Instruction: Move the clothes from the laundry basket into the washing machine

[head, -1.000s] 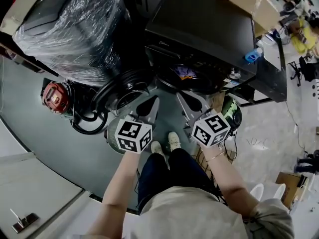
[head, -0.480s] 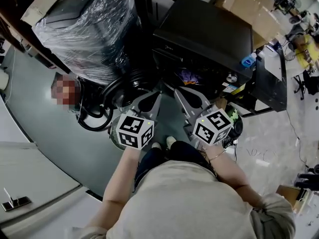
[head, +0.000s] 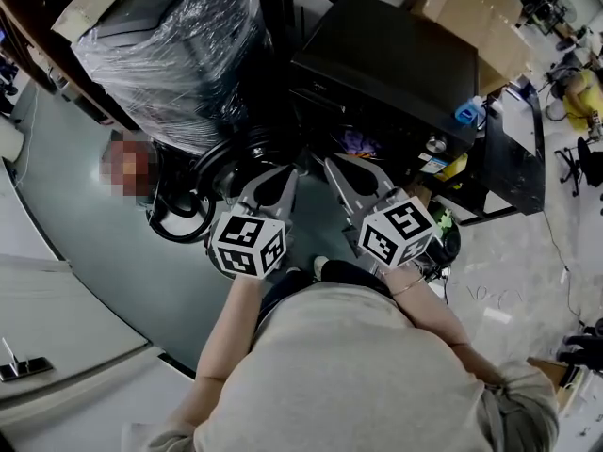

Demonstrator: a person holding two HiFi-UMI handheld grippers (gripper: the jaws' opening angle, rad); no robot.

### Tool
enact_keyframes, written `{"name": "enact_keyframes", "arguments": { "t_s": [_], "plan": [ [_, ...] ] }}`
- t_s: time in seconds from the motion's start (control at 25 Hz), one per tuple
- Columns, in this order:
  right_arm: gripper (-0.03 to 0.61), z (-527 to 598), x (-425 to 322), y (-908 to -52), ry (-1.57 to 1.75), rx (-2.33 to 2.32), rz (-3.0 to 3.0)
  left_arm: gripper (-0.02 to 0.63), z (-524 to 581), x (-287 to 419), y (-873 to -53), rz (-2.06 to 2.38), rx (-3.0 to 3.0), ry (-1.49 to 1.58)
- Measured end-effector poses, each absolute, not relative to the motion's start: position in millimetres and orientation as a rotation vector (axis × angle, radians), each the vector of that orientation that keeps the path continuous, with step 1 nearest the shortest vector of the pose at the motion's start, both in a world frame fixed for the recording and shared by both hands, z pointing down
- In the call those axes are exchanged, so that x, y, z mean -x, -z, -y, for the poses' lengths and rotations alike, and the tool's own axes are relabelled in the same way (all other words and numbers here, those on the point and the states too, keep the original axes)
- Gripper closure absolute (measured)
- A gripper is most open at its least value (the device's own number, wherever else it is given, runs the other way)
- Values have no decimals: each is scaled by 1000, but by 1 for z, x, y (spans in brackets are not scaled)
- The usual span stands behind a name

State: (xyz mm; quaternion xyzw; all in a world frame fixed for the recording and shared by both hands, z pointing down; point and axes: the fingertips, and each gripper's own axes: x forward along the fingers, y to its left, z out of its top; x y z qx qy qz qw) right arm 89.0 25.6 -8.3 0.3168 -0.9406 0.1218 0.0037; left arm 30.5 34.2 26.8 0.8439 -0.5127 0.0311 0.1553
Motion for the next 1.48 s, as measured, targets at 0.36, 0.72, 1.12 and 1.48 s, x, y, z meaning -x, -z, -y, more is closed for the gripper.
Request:
{"name": "enact_keyframes", "arguments": {
  "t_s": [0.36, 0.72, 1.12, 1.48],
  "plan": [
    [552, -24, -93, 3, -390, -963, 2937, 614, -35, -33, -25, 1529, -2387, -76],
    [552, -28, -92, -4, -385, -942, 2920, 614, -39, -34, -26, 1522, -2386, -76],
    [552, -33, -88, -10, -404, -903, 2903, 614, -41, -35, -31, 1491, -2389, -82],
    [552, -33, -91, -15, -425, -884, 2901, 614, -42, -42, -29, 1461, -2423, -87]
  ]
}}
